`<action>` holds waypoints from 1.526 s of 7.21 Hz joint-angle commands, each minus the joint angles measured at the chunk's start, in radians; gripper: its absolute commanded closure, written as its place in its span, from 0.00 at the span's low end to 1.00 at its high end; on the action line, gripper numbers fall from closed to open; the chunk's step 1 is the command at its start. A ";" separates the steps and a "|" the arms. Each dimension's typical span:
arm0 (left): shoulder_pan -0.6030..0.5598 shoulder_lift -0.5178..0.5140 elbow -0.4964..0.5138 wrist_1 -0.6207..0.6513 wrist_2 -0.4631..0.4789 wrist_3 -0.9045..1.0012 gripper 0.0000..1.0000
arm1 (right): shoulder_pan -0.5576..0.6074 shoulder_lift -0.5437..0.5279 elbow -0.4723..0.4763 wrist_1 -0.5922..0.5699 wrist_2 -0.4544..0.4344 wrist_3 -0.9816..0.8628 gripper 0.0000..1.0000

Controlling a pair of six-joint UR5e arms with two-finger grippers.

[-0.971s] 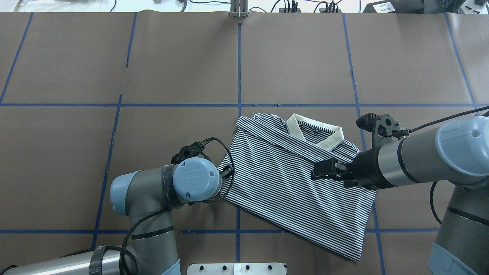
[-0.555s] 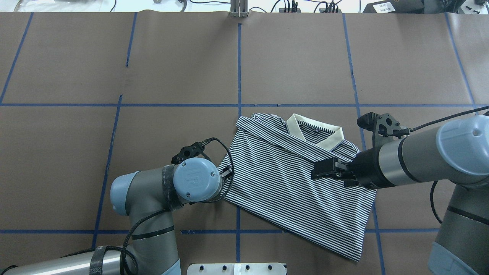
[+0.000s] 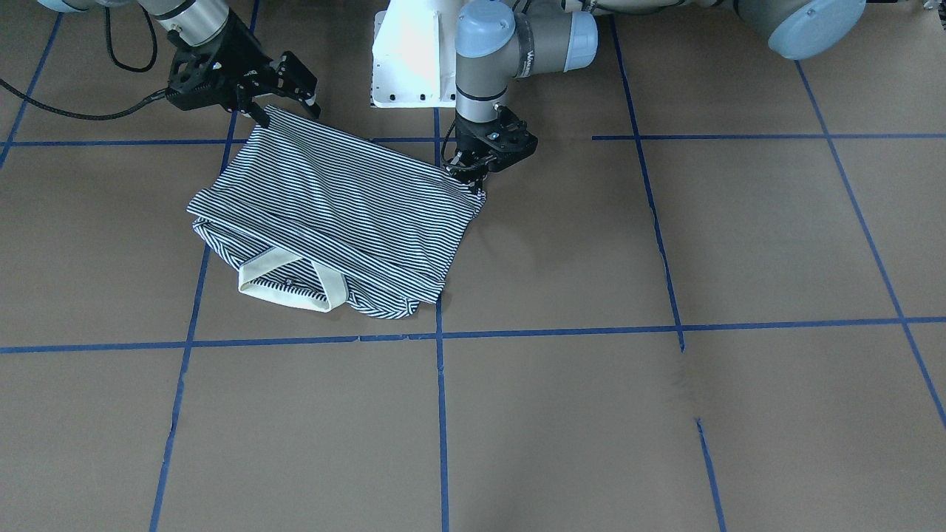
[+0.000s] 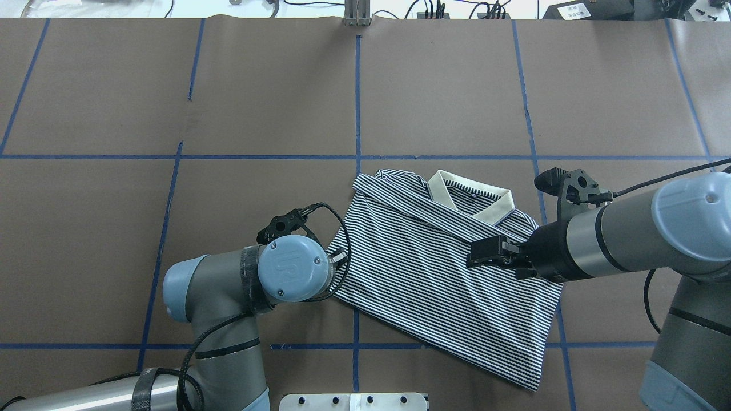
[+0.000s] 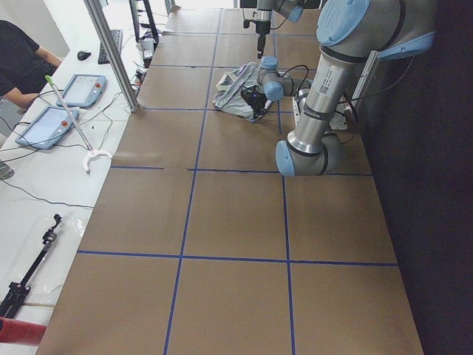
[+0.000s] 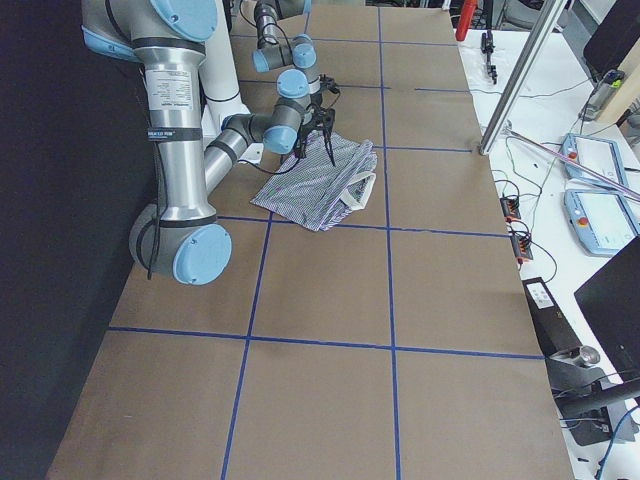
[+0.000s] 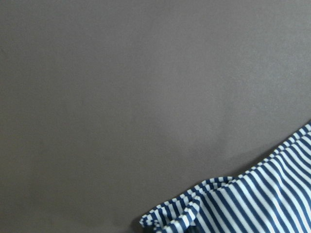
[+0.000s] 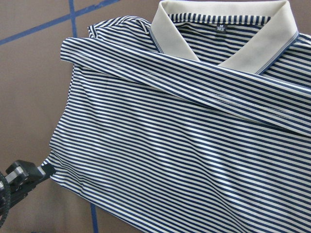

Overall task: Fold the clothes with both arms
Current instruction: 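Hold the shirt corner with the right gripper while the left arm moves in, then rotate the shirt with the right gripper while the left arm draws back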

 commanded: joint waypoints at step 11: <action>-0.397 -0.176 0.521 -0.466 0.059 0.476 1.00 | 0.027 -0.002 -0.004 0.000 0.000 0.002 0.00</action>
